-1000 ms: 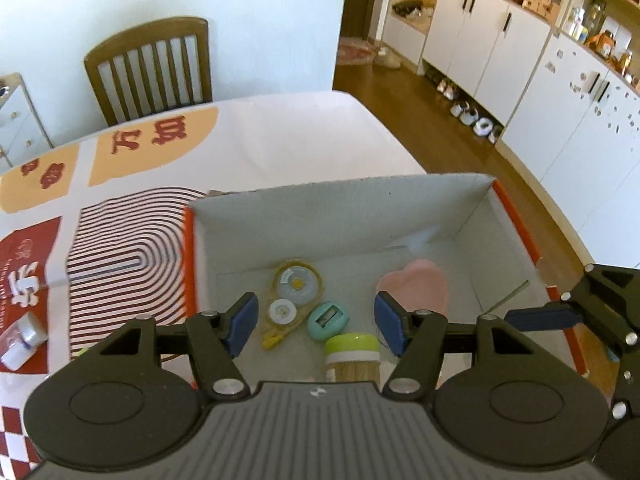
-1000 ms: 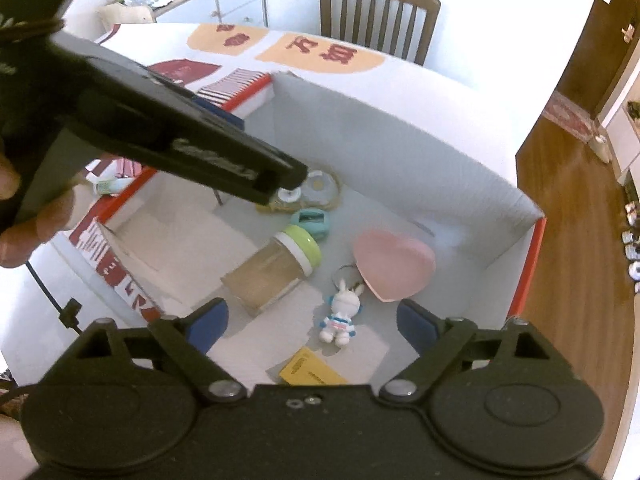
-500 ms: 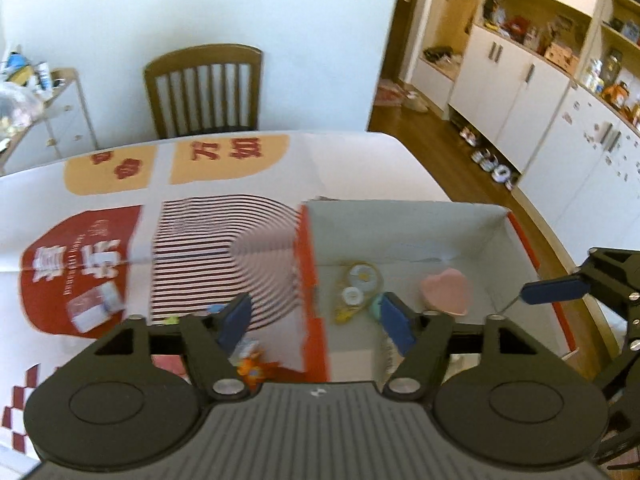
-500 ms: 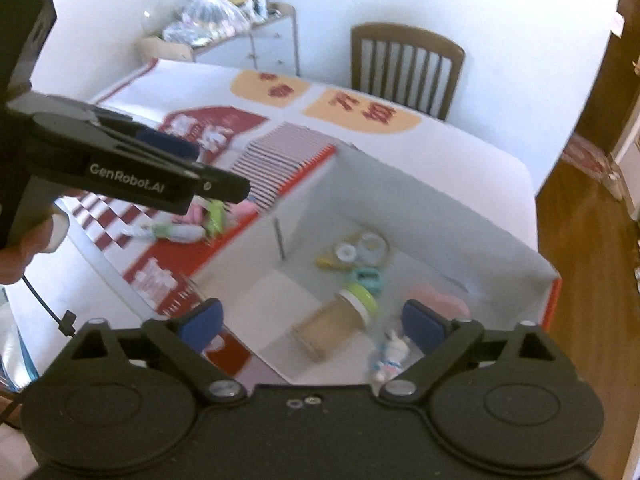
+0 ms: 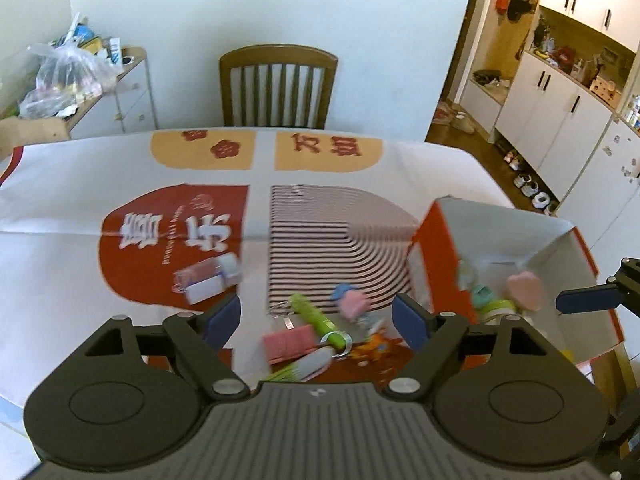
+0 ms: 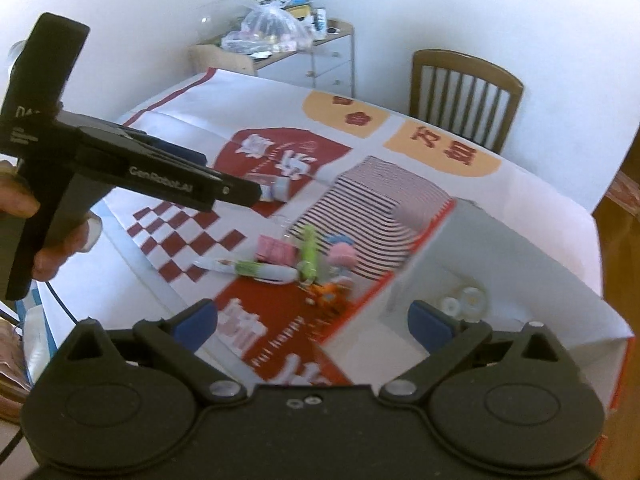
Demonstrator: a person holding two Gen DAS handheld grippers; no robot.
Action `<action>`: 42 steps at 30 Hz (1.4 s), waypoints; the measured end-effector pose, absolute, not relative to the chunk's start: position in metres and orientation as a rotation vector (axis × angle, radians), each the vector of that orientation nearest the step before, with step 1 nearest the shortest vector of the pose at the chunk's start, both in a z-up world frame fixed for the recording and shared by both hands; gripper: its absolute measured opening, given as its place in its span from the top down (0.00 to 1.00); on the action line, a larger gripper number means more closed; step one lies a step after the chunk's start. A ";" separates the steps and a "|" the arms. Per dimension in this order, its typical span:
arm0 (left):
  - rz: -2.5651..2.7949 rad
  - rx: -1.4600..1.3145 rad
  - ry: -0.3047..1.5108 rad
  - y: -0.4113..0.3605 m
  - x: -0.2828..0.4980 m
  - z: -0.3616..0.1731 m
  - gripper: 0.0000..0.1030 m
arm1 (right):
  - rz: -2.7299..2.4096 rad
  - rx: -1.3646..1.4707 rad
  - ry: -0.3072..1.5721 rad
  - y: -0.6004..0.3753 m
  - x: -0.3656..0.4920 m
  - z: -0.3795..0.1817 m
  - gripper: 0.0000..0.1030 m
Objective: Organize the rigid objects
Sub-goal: 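Grasp the clear pill bottle with the left gripper while the right gripper grasps the pink binder clip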
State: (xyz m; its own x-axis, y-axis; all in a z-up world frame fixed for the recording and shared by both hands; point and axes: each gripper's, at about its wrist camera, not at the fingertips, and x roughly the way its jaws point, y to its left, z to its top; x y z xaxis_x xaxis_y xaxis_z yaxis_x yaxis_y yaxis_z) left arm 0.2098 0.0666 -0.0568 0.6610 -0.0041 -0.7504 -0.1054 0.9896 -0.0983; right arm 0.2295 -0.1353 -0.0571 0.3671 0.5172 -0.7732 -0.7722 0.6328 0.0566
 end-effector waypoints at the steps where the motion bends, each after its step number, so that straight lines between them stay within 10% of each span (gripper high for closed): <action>1: 0.059 -0.135 0.849 0.072 0.209 -0.059 0.19 | 0.856 -0.339 0.852 -0.128 0.228 -0.059 0.01; 7: 0.052 -0.144 0.851 0.105 0.206 -0.076 0.03 | 0.873 -0.356 0.874 -0.085 0.218 -0.074 0.01; 42: -0.079 0.018 0.894 0.184 0.299 -0.191 0.02 | 0.583 -0.339 1.028 0.045 0.285 -0.194 0.30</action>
State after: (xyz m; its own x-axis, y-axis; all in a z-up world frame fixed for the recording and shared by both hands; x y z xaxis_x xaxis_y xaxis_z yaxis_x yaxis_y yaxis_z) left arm 0.2994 0.1843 -0.1911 0.6238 -0.0609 -0.7792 0.0760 0.9970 -0.0171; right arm 0.2847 0.0455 -0.1940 0.3856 0.2937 -0.8746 -0.6000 0.8000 0.0041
